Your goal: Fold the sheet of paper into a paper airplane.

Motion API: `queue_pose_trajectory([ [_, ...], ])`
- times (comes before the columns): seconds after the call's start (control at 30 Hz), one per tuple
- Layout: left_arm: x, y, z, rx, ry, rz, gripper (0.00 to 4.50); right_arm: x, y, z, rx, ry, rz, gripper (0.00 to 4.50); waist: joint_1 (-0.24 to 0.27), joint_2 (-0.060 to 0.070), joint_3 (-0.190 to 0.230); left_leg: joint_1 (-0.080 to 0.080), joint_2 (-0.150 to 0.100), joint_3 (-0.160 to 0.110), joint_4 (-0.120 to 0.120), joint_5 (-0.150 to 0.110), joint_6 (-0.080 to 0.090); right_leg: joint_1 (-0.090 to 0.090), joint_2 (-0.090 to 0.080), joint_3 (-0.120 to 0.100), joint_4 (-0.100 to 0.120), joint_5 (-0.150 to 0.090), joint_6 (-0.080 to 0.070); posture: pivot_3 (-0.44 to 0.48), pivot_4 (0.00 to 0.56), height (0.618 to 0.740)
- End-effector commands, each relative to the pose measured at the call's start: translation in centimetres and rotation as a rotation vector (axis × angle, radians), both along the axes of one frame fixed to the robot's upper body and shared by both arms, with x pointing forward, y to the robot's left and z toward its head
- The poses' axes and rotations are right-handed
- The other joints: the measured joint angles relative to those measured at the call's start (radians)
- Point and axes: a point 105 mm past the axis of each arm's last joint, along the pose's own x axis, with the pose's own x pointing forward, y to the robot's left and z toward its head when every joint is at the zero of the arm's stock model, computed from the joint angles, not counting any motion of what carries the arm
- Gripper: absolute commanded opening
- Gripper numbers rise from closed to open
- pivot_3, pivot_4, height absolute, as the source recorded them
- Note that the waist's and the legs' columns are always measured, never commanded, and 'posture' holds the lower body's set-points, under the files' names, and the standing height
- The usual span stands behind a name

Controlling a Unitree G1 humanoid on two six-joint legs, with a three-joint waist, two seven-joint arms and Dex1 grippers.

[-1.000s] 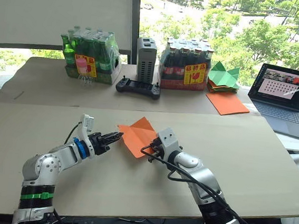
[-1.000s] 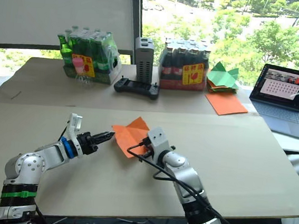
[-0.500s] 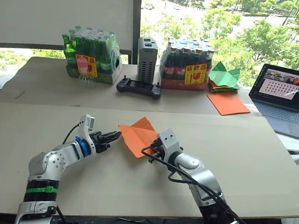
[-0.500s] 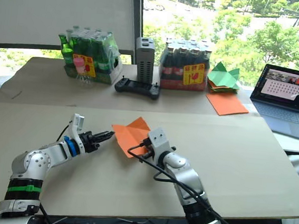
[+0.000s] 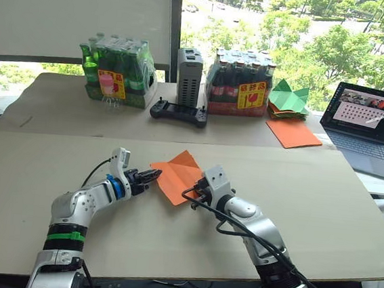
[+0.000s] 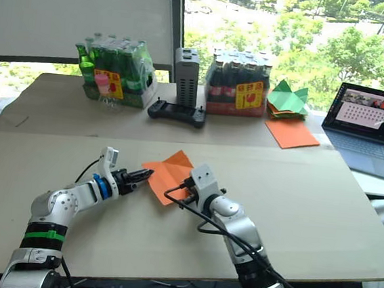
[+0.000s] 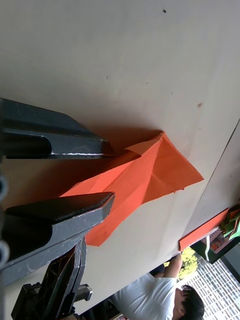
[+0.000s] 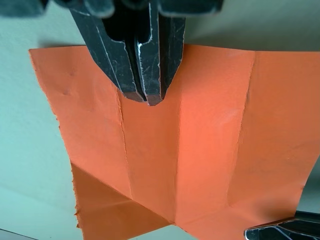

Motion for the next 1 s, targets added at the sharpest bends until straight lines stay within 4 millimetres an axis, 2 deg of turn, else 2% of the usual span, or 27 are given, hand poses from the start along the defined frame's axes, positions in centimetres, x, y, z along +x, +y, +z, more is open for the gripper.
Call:
queue_pose_trajectory([
  [0.03, 0.5, -0.4, 1.1, -0.003, -0.047, -0.006, 1.12, -0.5, -0.5, -2.0, -0.028, 0.08, -0.022, 0.0, 0.0, 0.0, 0.0, 0.0, 0.0, 0.0, 0.0, 0.0, 0.0, 0.0, 0.0, 0.0, 0.0, 0.0, 0.0, 0.0, 0.15, 0.74],
  [0.17, 0.7, -0.7, 1.0, 0.004, -0.05, -0.008, 0.02, -0.5, -0.6, -1.9, -0.027, 0.078, -0.024, 0.0, 0.0, 0.0, 0.0, 0.0, 0.0, 0.0, 0.0, 0.0, 0.0, 0.0, 0.0, 0.0, 0.0, 0.0, 0.0, 0.0, 0.15, 0.74],
  [0.33, 0.6, -1.2, 0.8, 0.013, -0.041, -0.037, 0.01, -0.4, -0.6, -1.7, -0.025, 0.072, -0.026, 0.0, 0.001, 0.0, 0.0, 0.0, 0.0, 0.0, 0.0, 0.0, 0.0, 0.0, 0.0, 0.0, 0.0, 0.0, 0.0, 0.0, 0.15, 0.74],
  [0.47, 0.4, -1.6, 0.8, 0.01, -0.034, -0.067, 0.01, -0.2, -0.2, 0.1, 0.033, 0.014, -0.019, 0.0, 0.002, 0.0, 0.0, 0.0, 0.0, 0.0, 0.0, 0.0, 0.0, 0.0, 0.0, 0.0, 0.0, 0.0, 0.0, 0.0, 0.15, 0.74],
  [0.63, 0.0, -2.0, 1.0, 0.012, -0.031, -0.132, 0.01, -0.5, 0.8, 5.0, 0.218, -0.1, 0.064, 0.0, 0.004, 0.0, 0.0, -0.002, 0.0, 0.0, 0.0, 0.0, 0.0, -0.002, 0.0, 0.0, 0.0, 0.0, 0.0, 0.0, 0.15, 0.74],
  [0.8, -0.3, -2.2, 0.9, 0.048, -0.025, -0.189, 0.01, -2.0, 1.0, 9.2, 0.372, -0.188, 0.192, 0.0, 0.003, 0.0, 0.0, -0.003, 0.0, 0.0, 0.0, 0.0, 0.0, -0.002, 0.0, 0.0, 0.0, 0.0, 0.0, 0.0, 0.15, 0.74],
  [0.87, -0.4, -2.1, 0.9, 0.065, -0.023, -0.211, 0.01, -2.4, 0.9, 9.8, 0.384, -0.196, 0.214, 0.0, 0.003, 0.0, 0.0, -0.002, 0.0, 0.0, 0.0, 0.0, 0.0, -0.002, 0.0, 0.0, 0.0, 0.0, 0.0, 0.0, 0.15, 0.74],
  [1.0, -0.5, -1.7, 0.8, 0.091, -0.019, -0.254, 0.01, -2.6, 0.5, 9.6, 0.367, -0.191, 0.224, 0.0, 0.003, 0.0, 0.0, -0.002, 0.0, 0.0, 0.0, 0.0, 0.0, -0.002, 0.0, 0.0, 0.0, 0.0, 0.0, 0.0, 0.15, 0.74],
])
